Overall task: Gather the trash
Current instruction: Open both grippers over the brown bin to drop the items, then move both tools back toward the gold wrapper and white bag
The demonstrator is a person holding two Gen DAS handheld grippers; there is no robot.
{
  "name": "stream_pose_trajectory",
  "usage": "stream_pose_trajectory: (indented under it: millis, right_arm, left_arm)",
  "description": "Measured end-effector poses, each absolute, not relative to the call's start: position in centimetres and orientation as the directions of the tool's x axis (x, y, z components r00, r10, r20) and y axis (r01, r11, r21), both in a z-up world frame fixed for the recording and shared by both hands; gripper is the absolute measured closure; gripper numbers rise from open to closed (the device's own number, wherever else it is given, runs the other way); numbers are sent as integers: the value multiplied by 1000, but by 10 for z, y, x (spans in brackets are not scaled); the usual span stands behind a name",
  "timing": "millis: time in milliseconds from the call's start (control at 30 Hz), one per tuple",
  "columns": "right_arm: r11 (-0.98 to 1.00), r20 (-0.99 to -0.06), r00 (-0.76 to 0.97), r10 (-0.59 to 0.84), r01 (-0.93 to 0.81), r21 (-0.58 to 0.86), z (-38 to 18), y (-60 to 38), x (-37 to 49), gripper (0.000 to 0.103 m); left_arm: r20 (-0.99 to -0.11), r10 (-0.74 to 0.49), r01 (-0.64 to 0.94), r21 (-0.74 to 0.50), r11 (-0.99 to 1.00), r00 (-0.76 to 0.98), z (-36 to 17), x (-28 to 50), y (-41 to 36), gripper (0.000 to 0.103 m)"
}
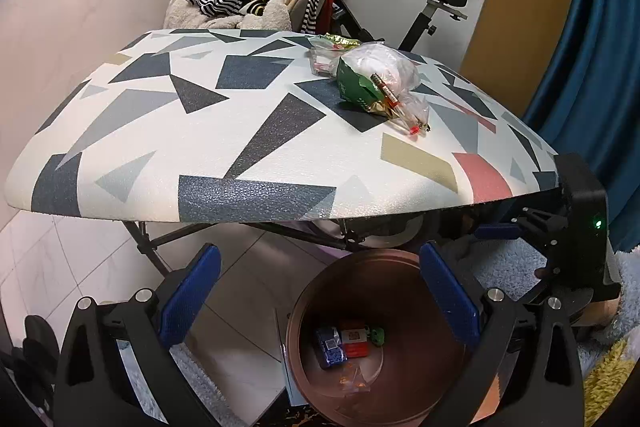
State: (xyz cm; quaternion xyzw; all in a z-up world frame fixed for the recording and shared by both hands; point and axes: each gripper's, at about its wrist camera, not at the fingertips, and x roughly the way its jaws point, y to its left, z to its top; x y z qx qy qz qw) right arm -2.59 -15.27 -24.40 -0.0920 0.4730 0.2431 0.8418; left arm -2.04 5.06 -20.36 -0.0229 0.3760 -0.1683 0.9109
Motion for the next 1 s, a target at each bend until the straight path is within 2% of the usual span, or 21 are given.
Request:
stream_pose_trajectory:
  millis: [767,1000]
  right_arm:
    - [894,-790,499,357,-427,134,-225,-175,-23,6]
    - [889,-739,536,408,-418,187,-205,-189,-16,6]
  left_arm:
    - [-664,-302,267,-157,951,684,-199,-21,53,6]
    - [-666,-317,275,-172,946,675,-187,-3,60,6]
